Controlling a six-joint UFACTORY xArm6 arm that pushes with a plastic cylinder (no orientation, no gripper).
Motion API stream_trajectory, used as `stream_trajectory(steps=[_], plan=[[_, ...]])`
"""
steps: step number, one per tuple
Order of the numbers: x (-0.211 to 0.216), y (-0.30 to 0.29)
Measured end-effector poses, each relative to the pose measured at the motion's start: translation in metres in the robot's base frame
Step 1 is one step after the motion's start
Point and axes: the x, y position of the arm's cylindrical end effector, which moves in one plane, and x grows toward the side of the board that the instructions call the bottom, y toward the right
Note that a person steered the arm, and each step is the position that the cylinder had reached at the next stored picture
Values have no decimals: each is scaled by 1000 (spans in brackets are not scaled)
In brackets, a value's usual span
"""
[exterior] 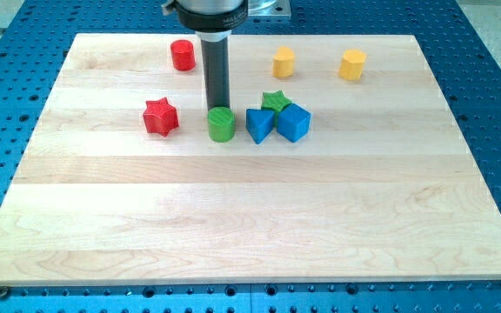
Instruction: Move the green circle into the blue triangle
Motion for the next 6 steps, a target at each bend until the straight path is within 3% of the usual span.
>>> stream_trajectory(steps=[1, 2, 3, 4, 6], plan=[[20, -35], [52, -19], [54, 33], [58, 37], [94, -104]])
